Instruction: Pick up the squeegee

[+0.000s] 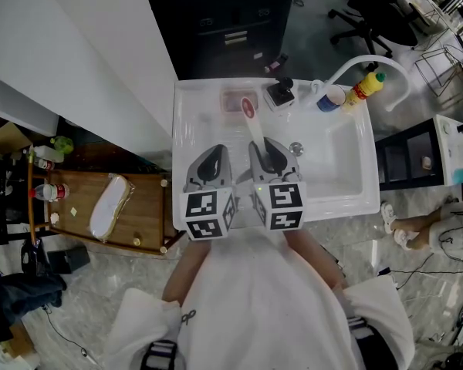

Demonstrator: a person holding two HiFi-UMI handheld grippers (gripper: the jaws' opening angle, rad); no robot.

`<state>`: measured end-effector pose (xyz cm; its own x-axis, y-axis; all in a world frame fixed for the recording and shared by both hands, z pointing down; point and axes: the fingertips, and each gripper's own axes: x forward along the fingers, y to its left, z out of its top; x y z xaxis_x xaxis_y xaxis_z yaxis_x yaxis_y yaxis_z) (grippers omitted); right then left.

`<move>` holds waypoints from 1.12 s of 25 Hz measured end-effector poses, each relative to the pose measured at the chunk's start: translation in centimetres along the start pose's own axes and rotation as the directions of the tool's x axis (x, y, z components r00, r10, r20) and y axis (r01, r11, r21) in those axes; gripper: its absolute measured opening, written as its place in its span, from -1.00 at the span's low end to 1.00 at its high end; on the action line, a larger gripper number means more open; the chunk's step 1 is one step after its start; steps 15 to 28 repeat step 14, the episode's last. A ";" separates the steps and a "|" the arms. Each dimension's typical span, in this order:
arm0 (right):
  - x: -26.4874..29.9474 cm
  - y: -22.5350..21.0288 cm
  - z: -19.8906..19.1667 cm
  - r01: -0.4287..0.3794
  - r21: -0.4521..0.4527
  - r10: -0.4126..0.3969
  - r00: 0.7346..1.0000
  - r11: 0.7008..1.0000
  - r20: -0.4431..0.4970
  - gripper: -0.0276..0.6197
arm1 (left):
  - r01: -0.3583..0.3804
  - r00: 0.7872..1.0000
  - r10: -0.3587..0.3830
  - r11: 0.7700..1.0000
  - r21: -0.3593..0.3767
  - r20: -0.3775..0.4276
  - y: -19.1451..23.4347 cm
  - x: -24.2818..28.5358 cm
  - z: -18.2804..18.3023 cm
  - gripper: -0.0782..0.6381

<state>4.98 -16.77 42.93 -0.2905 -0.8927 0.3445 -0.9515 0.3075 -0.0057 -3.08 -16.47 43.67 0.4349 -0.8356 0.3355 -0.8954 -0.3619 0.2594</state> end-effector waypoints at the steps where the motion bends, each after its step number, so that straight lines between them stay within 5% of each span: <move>1: 0.0 0.0 -0.1 -0.002 0.000 0.002 1.000 1.000 -0.004 -0.59 | -0.002 1.000 0.002 1.000 0.000 0.000 0.0 0.0 0.0 -0.70; 28: 0.5 0.1 -0.6 -0.011 0.012 0.011 1.000 1.000 -0.028 -0.59 | -0.013 1.000 0.013 1.000 0.003 -0.003 0.4 0.2 0.1 -0.70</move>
